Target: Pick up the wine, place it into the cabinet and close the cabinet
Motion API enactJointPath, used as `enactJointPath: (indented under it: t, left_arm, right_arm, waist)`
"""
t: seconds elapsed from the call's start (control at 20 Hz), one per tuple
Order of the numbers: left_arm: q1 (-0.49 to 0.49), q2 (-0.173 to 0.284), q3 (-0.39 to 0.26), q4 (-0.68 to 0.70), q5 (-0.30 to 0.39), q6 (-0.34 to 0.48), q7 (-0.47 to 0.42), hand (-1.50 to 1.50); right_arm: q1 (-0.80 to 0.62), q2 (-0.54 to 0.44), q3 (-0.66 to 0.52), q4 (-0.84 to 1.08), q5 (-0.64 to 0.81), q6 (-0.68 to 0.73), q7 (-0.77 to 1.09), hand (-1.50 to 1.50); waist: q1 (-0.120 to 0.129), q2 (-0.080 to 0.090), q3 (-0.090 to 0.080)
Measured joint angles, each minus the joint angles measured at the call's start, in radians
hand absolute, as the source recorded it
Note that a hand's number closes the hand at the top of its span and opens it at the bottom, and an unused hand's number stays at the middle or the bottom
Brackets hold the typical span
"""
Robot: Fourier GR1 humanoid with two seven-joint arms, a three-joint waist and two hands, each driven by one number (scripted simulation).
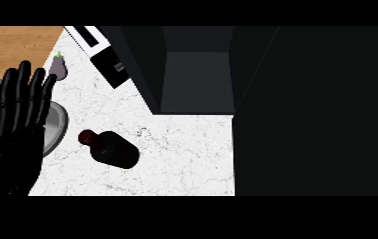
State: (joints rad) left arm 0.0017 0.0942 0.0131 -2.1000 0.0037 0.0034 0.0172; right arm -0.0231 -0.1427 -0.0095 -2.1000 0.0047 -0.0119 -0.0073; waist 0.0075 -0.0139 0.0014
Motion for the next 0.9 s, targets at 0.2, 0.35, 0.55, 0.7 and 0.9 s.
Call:
enactJointPath:
  t: [0.2,0.35,0.55,0.7,0.9]
  left_arm:
    - [0.046,-0.052,-0.123,-0.048,-0.154,0.115,0.014,-1.5]
    - [0.083,-0.074,-0.238,-0.033,-0.221,0.256,0.02,-1.5]
    - [0.07,-0.086,-0.391,-0.006,-0.181,0.457,0.073,-1.5]
    - [0.048,-0.09,-0.518,0.002,-0.209,0.597,0.112,-1.5]
    - [-0.041,-0.093,-0.662,0.031,-0.297,0.777,0.208,-1.5]
  right_arm:
    - [0.066,0.024,0.036,-0.048,-0.001,0.012,-0.014,-1.5]
    - [0.118,0.02,0.068,-0.079,-0.042,0.054,0.012,-1.5]
    - [0.161,0.012,0.136,-0.121,-0.099,0.109,0.085,-1.5]
    - [0.183,-0.002,0.149,-0.192,-0.141,0.123,0.167,-1.5]
    - [0.196,-0.02,0.136,-0.256,-0.185,0.14,0.231,-1.5]
  waist:
    - [-0.008,0.007,0.0]
    - [-0.014,0.009,-0.001]
    - [-0.021,0.011,-0.001]
    - [-0.02,0.011,-0.001]
    - [-0.018,0.011,-0.001]
